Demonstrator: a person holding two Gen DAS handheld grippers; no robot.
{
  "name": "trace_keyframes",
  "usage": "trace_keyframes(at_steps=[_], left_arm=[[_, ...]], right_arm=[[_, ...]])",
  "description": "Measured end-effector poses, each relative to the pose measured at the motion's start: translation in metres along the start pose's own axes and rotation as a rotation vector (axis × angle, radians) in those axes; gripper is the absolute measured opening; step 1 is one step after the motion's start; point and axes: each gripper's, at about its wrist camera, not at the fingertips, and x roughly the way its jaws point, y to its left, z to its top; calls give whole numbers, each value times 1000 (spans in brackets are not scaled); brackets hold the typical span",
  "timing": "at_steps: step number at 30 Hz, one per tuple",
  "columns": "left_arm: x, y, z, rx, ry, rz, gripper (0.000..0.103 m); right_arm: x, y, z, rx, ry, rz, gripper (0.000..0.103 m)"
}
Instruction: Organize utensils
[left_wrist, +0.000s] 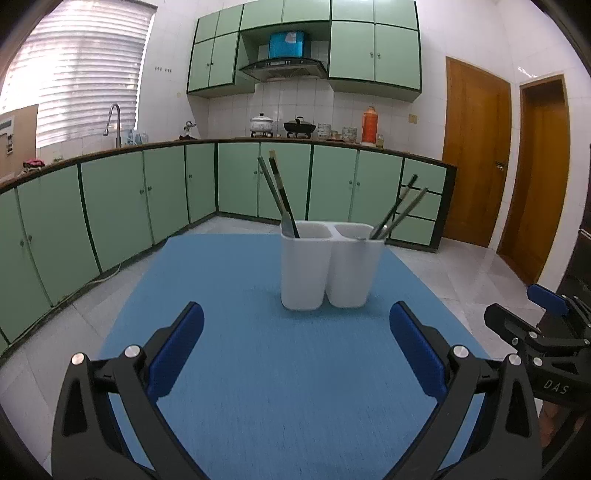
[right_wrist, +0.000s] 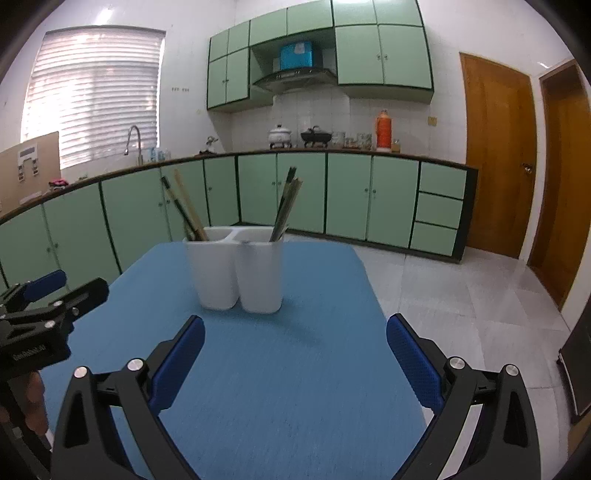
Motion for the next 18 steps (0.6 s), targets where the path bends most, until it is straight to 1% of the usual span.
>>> trace_keyframes(at_steps=[4,7,10,15,18], left_arm=[[-14,-4,-5,6,7,3,98],[-25,-6,-7,23,6,18,98],[-32,-7,-5,22,-4,32,98],[-38,-6,-3,-2,9,7,98],[-41,-7,-1,2,22,5,98]], right_arm=[[-12,2,0,11,33,25,97],[-22,2,2,23,49,46,97],[-31,3,5,20,51,41,97],[-37,8,8,4,57,38,97],[-37,9,9,7,62,42,97]])
